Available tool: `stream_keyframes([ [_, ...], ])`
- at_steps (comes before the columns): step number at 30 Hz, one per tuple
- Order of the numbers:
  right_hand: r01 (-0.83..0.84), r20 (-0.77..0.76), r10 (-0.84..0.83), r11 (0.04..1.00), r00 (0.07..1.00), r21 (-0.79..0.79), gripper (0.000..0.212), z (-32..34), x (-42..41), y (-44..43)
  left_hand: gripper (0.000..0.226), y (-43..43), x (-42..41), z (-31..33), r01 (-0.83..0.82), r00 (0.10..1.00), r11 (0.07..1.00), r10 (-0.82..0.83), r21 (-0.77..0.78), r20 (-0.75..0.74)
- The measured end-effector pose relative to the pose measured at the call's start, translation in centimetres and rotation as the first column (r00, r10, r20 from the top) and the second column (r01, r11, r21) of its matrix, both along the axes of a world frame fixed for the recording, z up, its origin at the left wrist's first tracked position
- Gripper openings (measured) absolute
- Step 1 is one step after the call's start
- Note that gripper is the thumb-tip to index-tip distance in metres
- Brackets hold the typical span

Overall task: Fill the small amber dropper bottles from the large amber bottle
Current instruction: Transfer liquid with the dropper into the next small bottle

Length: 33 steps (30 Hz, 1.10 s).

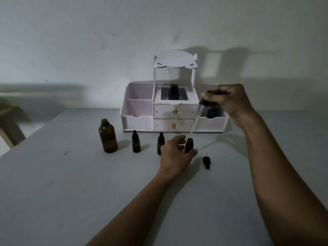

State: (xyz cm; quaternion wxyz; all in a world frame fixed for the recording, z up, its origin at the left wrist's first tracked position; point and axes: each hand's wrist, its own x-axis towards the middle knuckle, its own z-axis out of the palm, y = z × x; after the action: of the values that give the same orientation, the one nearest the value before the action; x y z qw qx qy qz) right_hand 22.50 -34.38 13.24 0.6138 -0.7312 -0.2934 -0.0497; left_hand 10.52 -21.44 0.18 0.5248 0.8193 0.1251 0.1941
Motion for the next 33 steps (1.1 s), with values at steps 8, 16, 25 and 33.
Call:
stream_keyframes([
  [8,-0.01,-0.041,0.006,0.994,0.999,-0.109,0.011,-1.0,0.4,0.3,0.046,0.6,0.2,-0.6,0.004,1.0,0.999,-0.004,0.047,0.008],
  [16,-0.043,-0.009,0.042,0.99,0.999,-0.134,0.013,-1.5,0.3,0.6,0.04,0.4,0.1,-0.6,0.008,1.0,0.998,-0.009,0.06,0.017],
  [25,-0.026,0.111,0.045,0.986,0.993,-0.167,0.009,-1.3,-0.3,0.7,0.039,0.0,0.1,-0.5,-0.01,1.0,0.999,0.01,0.031,0.004],
  [33,0.004,0.133,0.024,0.979,0.991,-0.204,0.011,-0.8,-0.4,0.7,0.052,-0.2,-0.2,-0.3,-0.026,1.0,1.0,0.026,-0.007,-0.016],
])
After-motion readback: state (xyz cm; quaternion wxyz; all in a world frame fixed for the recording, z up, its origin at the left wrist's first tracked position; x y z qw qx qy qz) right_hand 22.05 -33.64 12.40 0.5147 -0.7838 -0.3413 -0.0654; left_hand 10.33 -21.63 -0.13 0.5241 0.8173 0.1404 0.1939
